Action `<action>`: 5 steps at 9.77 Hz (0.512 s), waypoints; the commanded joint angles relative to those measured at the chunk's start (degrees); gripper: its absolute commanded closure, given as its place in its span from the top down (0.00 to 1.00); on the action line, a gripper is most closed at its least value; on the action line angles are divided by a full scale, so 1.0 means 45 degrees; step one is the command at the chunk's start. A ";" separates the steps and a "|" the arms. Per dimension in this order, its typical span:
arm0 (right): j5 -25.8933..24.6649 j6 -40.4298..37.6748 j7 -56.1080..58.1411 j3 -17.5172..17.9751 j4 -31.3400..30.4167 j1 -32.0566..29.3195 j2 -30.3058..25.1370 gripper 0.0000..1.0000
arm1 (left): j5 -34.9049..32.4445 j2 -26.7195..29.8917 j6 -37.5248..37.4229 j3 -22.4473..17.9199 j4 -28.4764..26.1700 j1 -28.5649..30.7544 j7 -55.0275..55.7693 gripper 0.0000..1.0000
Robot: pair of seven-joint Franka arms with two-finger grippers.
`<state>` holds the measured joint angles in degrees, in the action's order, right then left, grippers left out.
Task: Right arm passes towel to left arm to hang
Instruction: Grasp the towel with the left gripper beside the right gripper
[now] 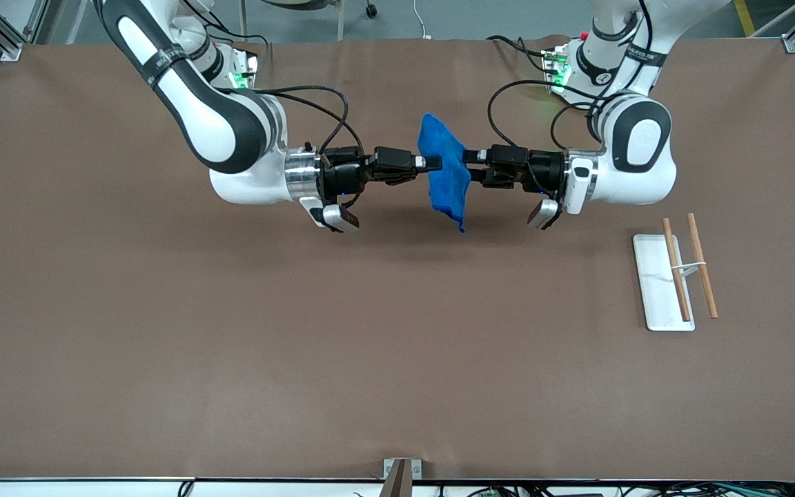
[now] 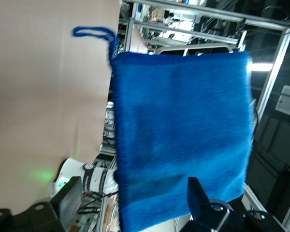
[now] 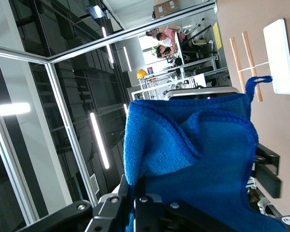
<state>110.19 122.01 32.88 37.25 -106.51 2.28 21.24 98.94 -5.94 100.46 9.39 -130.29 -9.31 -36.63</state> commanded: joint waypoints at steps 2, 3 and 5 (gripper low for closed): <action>0.0377 0.0016 0.0389 0.0121 0.0095 0.0002 0.0105 0.00 | 0.0748 0.0188 0.0409 0.0062 -0.0460 0.0134 -0.0435 0.12; 0.0377 -0.0003 0.0544 0.0121 0.0076 0.0002 0.0163 0.00 | 0.0729 0.0169 0.0390 0.0023 -0.0421 0.0154 -0.0435 0.00; 0.0377 -0.0023 0.0798 0.0121 0.0075 -0.0017 0.0320 0.00 | 0.0574 0.0091 0.0409 -0.0055 -0.0246 0.0174 -0.0435 0.00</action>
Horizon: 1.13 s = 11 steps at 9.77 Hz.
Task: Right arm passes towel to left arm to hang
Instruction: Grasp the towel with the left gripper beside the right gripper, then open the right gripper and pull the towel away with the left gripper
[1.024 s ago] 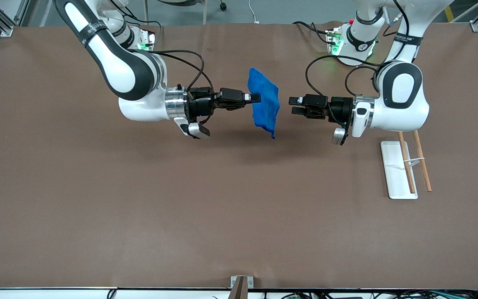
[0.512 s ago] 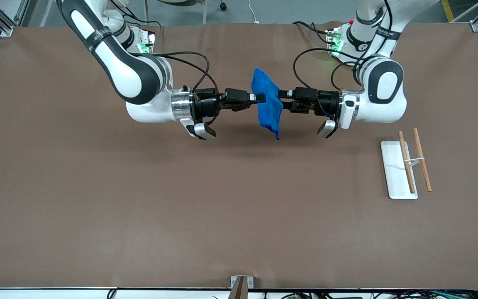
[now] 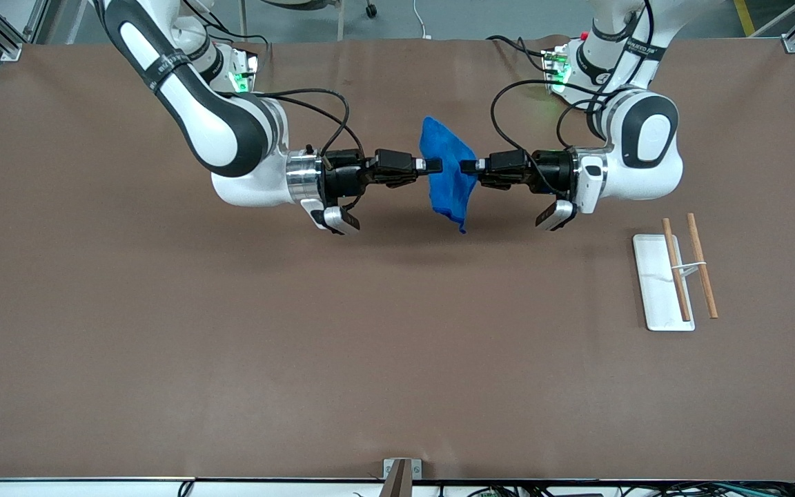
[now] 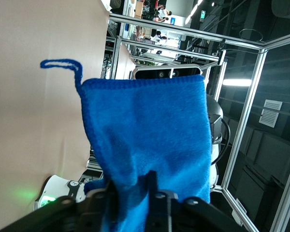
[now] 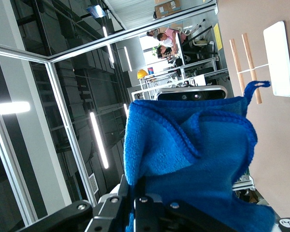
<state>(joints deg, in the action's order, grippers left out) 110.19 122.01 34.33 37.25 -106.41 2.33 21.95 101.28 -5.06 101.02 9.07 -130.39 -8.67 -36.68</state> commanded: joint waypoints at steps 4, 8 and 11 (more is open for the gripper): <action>0.0376 -0.0023 0.0477 0.0121 0.0054 -0.0029 0.0162 0.00 | -0.1660 -0.0185 0.0305 -0.0180 0.0419 0.0460 -0.0229 0.00; 0.0026 0.0249 0.0400 -0.0015 -0.0179 -0.0398 0.0142 1.00 | -0.6051 -0.0204 0.0305 -0.0238 0.1844 0.1084 0.0823 0.00; -0.4780 0.0056 -0.1583 -0.1102 -0.0201 -0.1396 -0.0033 1.00 | -0.9058 -0.0126 0.0266 -0.0860 0.3228 0.1477 0.2404 0.00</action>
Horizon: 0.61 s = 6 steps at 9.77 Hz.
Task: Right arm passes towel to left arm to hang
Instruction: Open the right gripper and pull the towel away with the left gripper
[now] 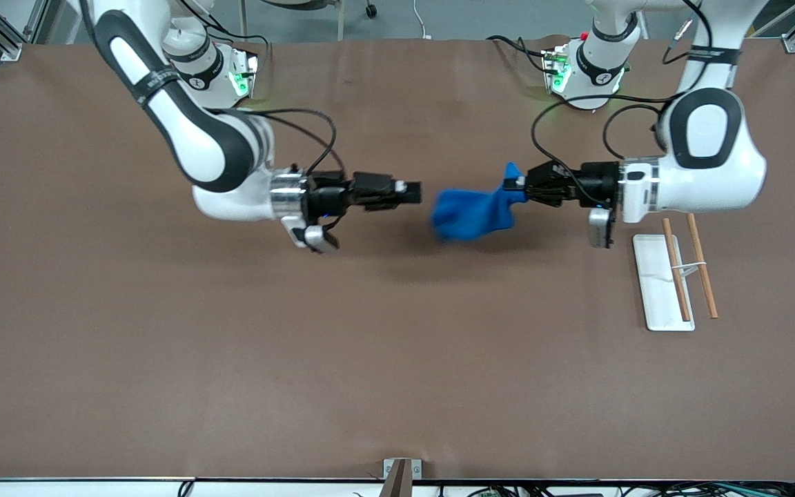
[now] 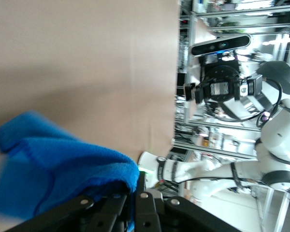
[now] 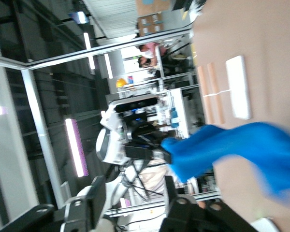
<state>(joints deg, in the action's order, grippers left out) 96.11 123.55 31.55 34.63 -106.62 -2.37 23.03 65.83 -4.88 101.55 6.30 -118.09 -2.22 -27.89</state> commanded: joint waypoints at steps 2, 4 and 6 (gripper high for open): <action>-0.5146 -0.0541 -0.1912 -0.1867 -0.0114 -0.0352 -0.0741 1.00 | -0.2864 -0.0165 0.0032 -0.1259 0.1063 0.0043 0.0437 0.00; -0.8004 -0.0581 -0.2109 -0.3410 -0.0212 -0.0313 -0.1054 1.00 | -0.4406 -0.0068 0.0012 -0.2546 0.1182 0.0043 0.0262 0.00; -1.0309 -0.1145 -0.2381 -0.5089 -0.0115 -0.0254 -0.1327 1.00 | -0.5211 -0.0184 0.0109 -0.3564 0.1280 0.0024 -0.0225 0.00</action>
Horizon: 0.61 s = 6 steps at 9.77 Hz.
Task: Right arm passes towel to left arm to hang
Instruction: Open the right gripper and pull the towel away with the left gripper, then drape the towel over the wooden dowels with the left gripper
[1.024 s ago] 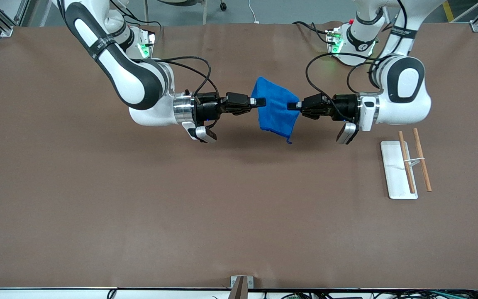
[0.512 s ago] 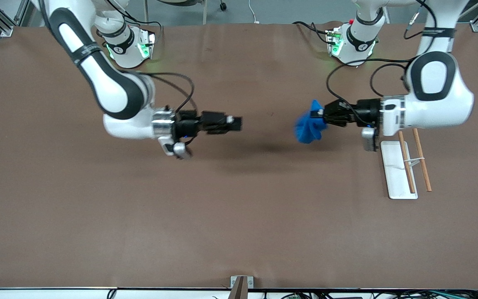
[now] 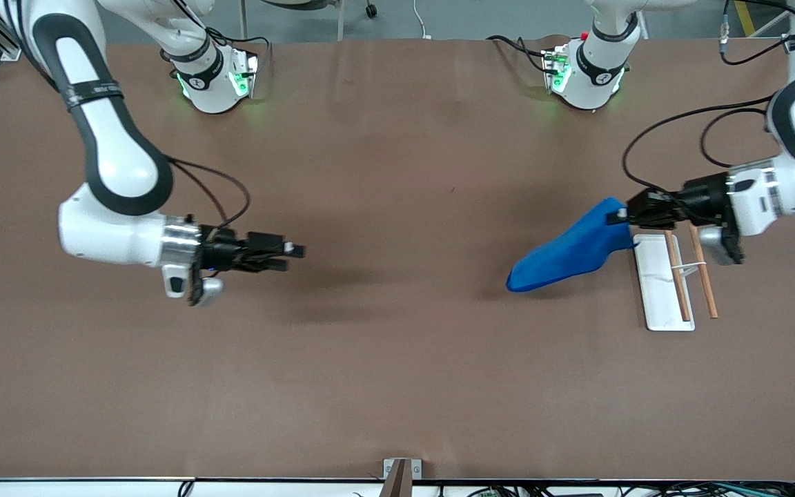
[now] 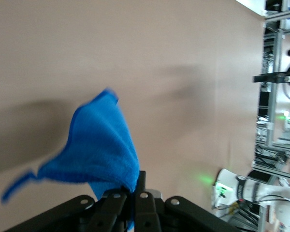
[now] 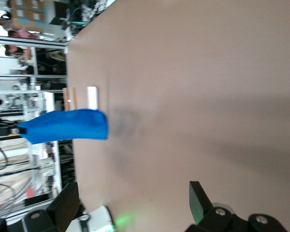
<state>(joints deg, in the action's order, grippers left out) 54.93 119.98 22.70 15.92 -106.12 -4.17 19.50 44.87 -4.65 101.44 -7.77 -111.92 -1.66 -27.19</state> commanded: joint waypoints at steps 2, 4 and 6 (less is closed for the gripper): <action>-0.4066 -0.0509 -0.1172 -0.2670 -0.0187 0.0533 -0.1069 1.00 | -0.2111 -0.0430 0.1260 -0.1431 -0.0089 -0.0062 -0.0849 0.00; -0.7346 -0.0490 -0.2361 -0.3303 -0.0148 0.0576 -0.1829 1.00 | -0.2314 -0.0605 0.1540 -0.2757 0.0221 -0.0042 -0.1883 0.01; -0.9992 -0.0954 -0.4409 -0.3635 -0.0129 0.0459 -0.2922 1.00 | -0.2491 -0.1169 0.1617 -0.4008 0.0495 -0.0023 -0.3677 0.01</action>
<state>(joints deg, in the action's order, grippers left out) 14.96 117.35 8.11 0.95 -105.43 -2.98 10.81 34.65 -6.18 107.97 -23.26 -110.81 -1.41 -39.64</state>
